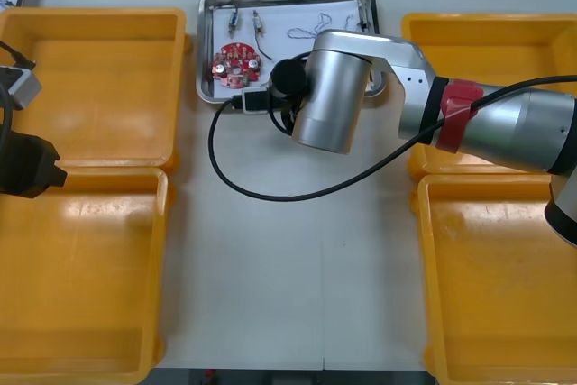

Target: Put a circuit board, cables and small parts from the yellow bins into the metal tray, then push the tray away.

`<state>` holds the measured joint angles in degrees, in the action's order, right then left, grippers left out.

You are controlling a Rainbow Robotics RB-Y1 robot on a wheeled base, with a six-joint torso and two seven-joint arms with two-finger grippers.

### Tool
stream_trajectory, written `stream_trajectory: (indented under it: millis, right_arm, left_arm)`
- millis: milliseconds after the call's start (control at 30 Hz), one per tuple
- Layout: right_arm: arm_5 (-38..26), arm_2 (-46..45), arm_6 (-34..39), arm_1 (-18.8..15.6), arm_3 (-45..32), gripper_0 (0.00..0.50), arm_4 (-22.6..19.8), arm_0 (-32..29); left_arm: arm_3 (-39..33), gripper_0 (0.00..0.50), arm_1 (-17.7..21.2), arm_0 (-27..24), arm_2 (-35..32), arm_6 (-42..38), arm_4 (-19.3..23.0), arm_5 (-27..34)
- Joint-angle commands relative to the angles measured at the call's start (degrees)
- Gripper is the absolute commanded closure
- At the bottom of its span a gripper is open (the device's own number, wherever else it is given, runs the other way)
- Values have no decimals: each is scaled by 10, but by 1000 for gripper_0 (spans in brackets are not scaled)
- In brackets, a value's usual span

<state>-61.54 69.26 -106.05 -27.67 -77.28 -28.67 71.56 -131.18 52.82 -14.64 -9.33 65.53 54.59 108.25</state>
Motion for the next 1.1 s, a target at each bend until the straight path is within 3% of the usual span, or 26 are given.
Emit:
stream_trajectory:
  millis: [33, 267, 567, 800, 1100]
  right_arm:
    - [-45, -45, -15, 3, -52, 0, 4, 14]
    - [-140, -105, -10, -8, -136, 0, 0, -21]
    - [-289, -214, 23, -20, -227, 0, -57, -66]
    - [-387, -260, 121, -47, -314, 0, -77, -101]
    - [-461, -341, 240, -97, -406, 0, -132, -164]
  left_arm:
    - [-16, 0, 22, 11, -19, 20, -2, -5]
    - [-16, 0, 22, 11, -19, 20, -2, -5]
    - [-16, 0, 22, 11, -19, 20, -2, -5]
    - [-16, 0, 22, 11, -19, 20, -2, -5]
    - [-16, 0, 22, 11, -19, 20, -2, -5]
